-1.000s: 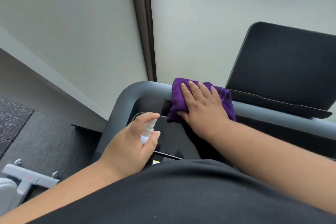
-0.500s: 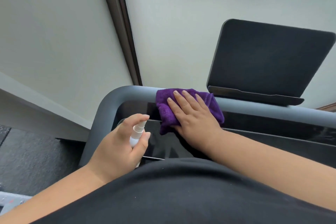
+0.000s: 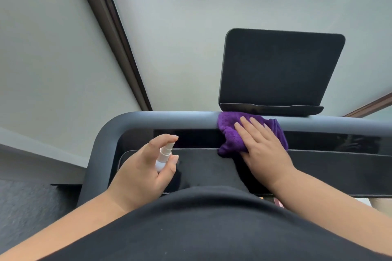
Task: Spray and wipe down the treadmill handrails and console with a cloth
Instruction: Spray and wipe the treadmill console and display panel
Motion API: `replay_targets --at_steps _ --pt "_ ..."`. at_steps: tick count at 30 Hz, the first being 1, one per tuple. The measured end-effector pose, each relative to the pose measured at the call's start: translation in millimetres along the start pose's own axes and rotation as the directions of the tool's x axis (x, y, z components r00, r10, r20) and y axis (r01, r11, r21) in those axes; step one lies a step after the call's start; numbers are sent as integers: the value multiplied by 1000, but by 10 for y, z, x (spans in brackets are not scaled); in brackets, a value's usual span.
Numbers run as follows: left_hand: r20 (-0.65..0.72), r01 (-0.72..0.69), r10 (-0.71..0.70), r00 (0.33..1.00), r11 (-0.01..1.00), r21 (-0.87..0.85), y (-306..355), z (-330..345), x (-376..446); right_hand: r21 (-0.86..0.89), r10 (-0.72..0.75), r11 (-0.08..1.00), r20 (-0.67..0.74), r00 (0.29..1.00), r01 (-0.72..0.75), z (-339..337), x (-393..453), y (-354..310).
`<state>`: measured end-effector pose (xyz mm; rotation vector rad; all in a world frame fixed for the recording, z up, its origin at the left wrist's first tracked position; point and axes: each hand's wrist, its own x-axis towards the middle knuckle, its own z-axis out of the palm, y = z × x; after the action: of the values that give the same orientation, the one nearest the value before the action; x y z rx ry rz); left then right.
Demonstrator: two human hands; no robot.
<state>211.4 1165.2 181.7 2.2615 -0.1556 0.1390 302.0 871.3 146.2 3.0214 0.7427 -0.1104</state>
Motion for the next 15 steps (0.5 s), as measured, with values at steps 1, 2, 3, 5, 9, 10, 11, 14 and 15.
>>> replay_targets --at_steps 1,2,3,5,9,10,11,14,15 --pt "4 7 -7 1000 1000 10 12 7 14 -6 28 1000 16 999 -28 -16 -19 41" --pt "7 14 -14 1000 1000 13 27 15 29 -5 53 999 35 998 -53 -29 -12 31" --pt "7 14 -14 1000 1000 12 39 23 48 2 72 997 42 996 -72 -35 17 -28" --pt "4 -14 14 1000 1000 15 88 39 91 3 56 998 44 997 -57 -57 122 -264" --pt "14 -67 67 998 997 22 261 121 205 -4 -163 987 51 985 163 -59 302 -594" --pt "25 -85 84 996 996 21 295 158 237 -12 -182 983 61 981 183 -69 305 -574" --pt "45 -101 100 994 995 16 314 202 262 -20 -190 981 55 980 191 -70 289 -523" --pt "121 -132 134 984 991 -26 345 338 321 -26 -131 991 77 988 133 -75 161 -295" --pt "143 -131 133 981 991 -28 380 376 344 -28 -101 994 70 992 103 -55 114 -199"
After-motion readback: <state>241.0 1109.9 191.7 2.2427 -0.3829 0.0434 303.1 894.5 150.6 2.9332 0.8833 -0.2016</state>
